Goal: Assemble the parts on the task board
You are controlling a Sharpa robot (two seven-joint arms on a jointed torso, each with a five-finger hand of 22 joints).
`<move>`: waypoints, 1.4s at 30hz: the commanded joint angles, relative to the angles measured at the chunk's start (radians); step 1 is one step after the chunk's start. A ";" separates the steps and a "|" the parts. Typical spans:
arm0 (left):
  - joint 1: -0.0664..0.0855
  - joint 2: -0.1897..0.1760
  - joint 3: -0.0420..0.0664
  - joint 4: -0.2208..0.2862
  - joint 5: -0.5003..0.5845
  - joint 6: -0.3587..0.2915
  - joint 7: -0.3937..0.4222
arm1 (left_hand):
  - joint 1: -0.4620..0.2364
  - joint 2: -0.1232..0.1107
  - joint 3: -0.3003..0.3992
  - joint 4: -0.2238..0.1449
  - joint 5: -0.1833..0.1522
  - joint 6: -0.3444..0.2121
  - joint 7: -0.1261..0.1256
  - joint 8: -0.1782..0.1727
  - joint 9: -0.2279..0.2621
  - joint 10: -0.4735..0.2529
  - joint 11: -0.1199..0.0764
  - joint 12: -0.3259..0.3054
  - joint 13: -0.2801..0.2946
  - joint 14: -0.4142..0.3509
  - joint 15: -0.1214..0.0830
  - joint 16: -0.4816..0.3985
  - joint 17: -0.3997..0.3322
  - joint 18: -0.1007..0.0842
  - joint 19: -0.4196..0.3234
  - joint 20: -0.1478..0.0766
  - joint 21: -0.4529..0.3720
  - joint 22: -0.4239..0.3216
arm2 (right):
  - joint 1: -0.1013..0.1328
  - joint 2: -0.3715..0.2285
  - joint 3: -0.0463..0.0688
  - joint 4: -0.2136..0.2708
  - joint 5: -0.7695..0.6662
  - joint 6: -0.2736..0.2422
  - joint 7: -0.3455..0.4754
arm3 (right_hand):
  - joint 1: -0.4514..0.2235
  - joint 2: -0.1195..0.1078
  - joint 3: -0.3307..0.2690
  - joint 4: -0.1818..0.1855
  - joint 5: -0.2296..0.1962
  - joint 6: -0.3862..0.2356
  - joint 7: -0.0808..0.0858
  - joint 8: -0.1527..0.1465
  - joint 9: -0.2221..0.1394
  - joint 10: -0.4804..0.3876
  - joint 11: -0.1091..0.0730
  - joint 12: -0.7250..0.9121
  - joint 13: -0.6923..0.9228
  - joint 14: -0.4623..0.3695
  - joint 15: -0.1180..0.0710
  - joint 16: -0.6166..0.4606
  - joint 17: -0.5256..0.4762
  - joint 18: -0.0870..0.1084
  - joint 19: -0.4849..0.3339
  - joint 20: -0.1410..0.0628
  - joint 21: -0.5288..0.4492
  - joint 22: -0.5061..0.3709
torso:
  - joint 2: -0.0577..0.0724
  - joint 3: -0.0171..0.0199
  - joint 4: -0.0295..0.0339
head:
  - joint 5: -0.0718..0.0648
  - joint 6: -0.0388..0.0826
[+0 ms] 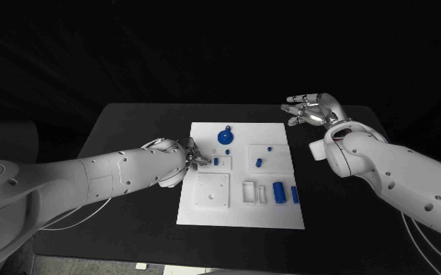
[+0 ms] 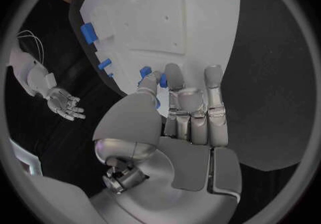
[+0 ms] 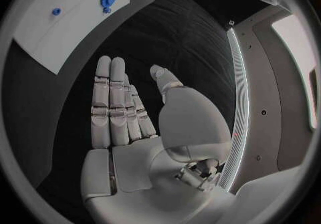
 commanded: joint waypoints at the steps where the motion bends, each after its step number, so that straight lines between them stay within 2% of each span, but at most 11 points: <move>1: -0.003 0.003 -0.001 -0.001 0.002 0.022 -0.005 | 0.001 -0.014 -0.004 0.016 -0.008 -0.001 0.004 -0.001 -0.003 0.032 -0.006 -0.007 -0.001 -0.006 -0.001 -0.008 -0.004 -0.009 0.003 -0.002 -0.007 0.016 | -0.001 0.002 0.000 0.001 -0.004 0.007 0.002 | -0.007 0.004 -0.003 0.007 0.004 -0.004 0.001 -0.004 -0.001 -0.007 -0.002 -0.003 -0.001 -0.001 0.004 -0.004 -0.002 0.011 -0.003 0.007 0.003 -0.002 | 0.000 0.0000 -0.0001 | 0.000 0.000; 13: -0.003 0.003 -0.001 -0.003 0.002 0.019 -0.001 | 0.003 -0.031 -0.015 0.047 -0.014 -0.002 0.006 0.002 -0.004 0.031 -0.005 -0.009 -0.001 -0.008 0.000 -0.010 -0.012 -0.009 0.004 -0.002 -0.008 0.016 | -0.001 0.001 0.000 0.002 -0.004 0.006 0.002 | -0.006 0.004 -0.005 0.008 0.005 -0.004 0.001 -0.003 0.000 -0.009 -0.002 -0.003 -0.001 -0.001 0.004 -0.005 -0.002 0.011 -0.003 0.008 0.001 -0.003 | 0.000 0.0005 -0.0002 | 0.000 0.000; 16: -0.003 0.002 -0.001 -0.003 0.002 0.019 0.002 | 0.001 -0.042 -0.016 0.060 -0.017 -0.002 0.006 0.004 -0.005 0.030 -0.004 -0.009 0.000 -0.010 0.001 -0.012 -0.015 -0.009 0.003 -0.001 -0.009 0.016 | -0.001 0.001 0.000 0.002 -0.004 0.006 0.002 | -0.006 0.004 -0.005 0.008 0.005 -0.004 0.001 -0.003 0.000 -0.009 -0.002 -0.003 -0.001 -0.001 0.004 -0.005 -0.002 0.011 -0.003 0.008 0.001 -0.003 | 0.000 0.0001 -0.0002 | 0.000 0.000; 29: -0.003 0.000 -0.001 -0.003 0.006 0.026 0.007 | -0.006 -0.123 0.021 0.140 -0.035 -0.003 0.010 0.012 -0.003 0.028 -0.001 -0.011 0.000 -0.014 0.003 -0.015 -0.022 -0.008 0.002 0.001 -0.014 0.016 | -0.002 0.000 0.000 0.002 -0.004 0.006 0.001 | -0.005 0.004 -0.008 0.009 0.006 -0.004 0.001 -0.003 0.000 -0.009 -0.002 -0.003 -0.001 -0.001 0.005 -0.005 -0.003 0.011 -0.002 0.008 0.000 -0.004 | 0.000 -0.0001 0.0003 | -0.002 0.000; 34: -0.003 -0.001 -0.001 -0.003 0.007 0.025 0.009 | -0.013 -0.134 0.025 0.156 -0.042 -0.003 0.012 0.014 -0.002 0.028 -0.001 -0.012 0.000 -0.014 0.003 -0.015 -0.023 -0.008 0.002 0.002 -0.015 0.016 | -0.003 -0.001 0.000 0.002 -0.004 0.007 0.001 | -0.005 0.004 -0.008 0.009 0.006 -0.004 0.001 -0.003 0.000 -0.009 -0.002 -0.003 -0.001 -0.001 0.005 -0.005 -0.003 0.011 -0.002 0.008 0.000 -0.004 | 0.000 -0.0008 0.0001 | -0.002 0.000; 37: -0.003 -0.002 -0.001 -0.003 0.008 0.024 0.010 | -0.018 -0.142 0.028 0.169 -0.055 -0.004 0.012 0.015 -0.001 0.028 0.000 -0.012 0.000 -0.014 0.004 -0.016 -0.023 -0.007 0.003 0.002 -0.015 0.016 | -0.003 -0.001 0.000 0.002 -0.004 0.006 0.001 | -0.005 0.004 -0.008 0.009 0.006 -0.004 0.001 -0.003 0.000 -0.009 -0.002 -0.003 -0.001 -0.001 0.005 -0.005 -0.003 0.011 -0.002 0.008 0.000 -0.004 | 0.000 -0.0007 -0.0001 | -0.003 0.000; 40: -0.003 -0.002 -0.001 -0.003 0.010 0.024 0.012 | -0.022 -0.145 0.032 0.179 -0.102 -0.005 0.014 0.018 0.001 0.028 0.001 -0.012 0.001 -0.014 0.004 -0.016 -0.023 -0.007 0.003 0.002 -0.015 0.016 | -0.003 -0.001 0.000 0.002 -0.004 0.007 0.001 | -0.005 0.004 -0.008 0.009 0.006 -0.004 0.001 -0.003 0.000 -0.009 -0.002 -0.003 -0.001 -0.001 0.005 -0.005 -0.003 0.011 -0.002 0.008 0.000 -0.004 | 0.000 -0.0004 0.0004 | -0.003 0.000; 42: -0.003 -0.002 -0.001 -0.003 0.012 0.024 0.012 | -0.021 -0.151 0.036 0.186 -0.109 -0.007 0.014 0.020 0.002 0.028 0.001 -0.011 0.001 -0.014 0.005 -0.016 -0.024 -0.007 0.002 0.003 -0.015 0.016 | -0.004 -0.001 0.000 0.002 -0.004 0.007 0.000 | -0.005 0.004 -0.008 0.009 0.006 -0.004 0.001 -0.003 0.000 -0.009 -0.002 -0.003 -0.001 -0.001 0.005 -0.005 -0.003 0.011 -0.002 0.008 0.000 -0.004 | 0.000 -0.0004 0.0002 | -0.003 0.000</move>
